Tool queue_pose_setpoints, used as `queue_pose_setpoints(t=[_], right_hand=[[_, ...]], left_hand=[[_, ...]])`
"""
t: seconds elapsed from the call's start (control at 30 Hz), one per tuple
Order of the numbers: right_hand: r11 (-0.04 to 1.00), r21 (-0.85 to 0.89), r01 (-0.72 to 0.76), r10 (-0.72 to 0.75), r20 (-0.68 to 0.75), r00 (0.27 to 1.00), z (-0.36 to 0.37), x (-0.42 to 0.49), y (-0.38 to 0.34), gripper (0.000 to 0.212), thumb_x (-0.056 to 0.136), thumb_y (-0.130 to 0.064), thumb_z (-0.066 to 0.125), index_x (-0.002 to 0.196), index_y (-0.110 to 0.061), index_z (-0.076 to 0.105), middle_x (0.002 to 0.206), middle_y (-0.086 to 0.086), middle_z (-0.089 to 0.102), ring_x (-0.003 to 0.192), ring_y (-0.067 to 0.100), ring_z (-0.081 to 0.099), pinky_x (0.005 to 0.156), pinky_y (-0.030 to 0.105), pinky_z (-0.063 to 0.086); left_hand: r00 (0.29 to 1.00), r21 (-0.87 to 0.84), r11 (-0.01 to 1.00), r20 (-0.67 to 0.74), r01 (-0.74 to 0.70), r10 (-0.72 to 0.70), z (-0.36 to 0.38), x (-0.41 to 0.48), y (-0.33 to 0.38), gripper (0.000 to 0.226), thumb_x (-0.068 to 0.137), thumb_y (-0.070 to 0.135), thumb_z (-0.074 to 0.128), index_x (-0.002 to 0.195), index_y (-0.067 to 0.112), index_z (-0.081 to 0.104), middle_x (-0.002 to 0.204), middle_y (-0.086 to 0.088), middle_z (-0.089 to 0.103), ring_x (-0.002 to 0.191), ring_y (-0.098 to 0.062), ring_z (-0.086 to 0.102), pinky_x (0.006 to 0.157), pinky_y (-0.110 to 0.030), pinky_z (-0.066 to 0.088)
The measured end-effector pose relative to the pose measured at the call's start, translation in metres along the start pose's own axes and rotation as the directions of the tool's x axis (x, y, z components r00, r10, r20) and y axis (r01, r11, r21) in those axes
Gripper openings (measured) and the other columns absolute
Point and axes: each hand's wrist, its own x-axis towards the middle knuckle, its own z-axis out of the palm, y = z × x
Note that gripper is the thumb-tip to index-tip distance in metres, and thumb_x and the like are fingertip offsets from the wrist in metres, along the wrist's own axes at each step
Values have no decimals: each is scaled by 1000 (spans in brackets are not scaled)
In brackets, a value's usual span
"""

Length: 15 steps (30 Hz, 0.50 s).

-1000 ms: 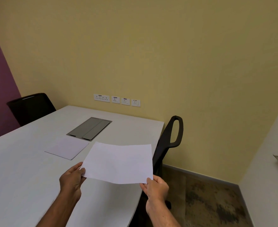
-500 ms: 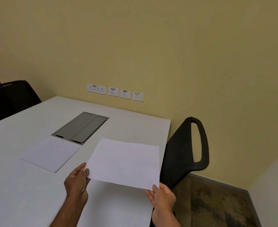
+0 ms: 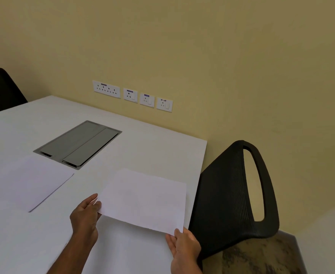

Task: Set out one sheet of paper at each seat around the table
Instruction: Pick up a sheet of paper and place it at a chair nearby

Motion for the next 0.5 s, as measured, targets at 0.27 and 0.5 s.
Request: queue_pose_setpoints(t=[0.27, 0.5], right_hand=[[1000, -15, 4, -5, -58, 998, 15, 62, 14, 24, 94, 11, 58, 115, 4, 66, 95, 20, 71, 84, 36, 72, 77, 40, 61], [1000, -15, -1, -1, -139, 990, 30, 95, 27, 33, 93, 14, 57, 124, 7, 63, 104, 23, 69, 71, 31, 70, 59, 30, 60]], left_hand=[[1000, 92, 996, 9, -17, 16, 30, 46, -49, 34, 90, -6, 59, 119, 8, 67, 120, -10, 66, 109, -28, 63, 94, -39, 50], [996, 194, 978, -14, -82, 86, 45, 71, -77, 33, 88, -5, 56, 112, 12, 69, 114, -8, 70, 105, -28, 66, 97, -43, 52]])
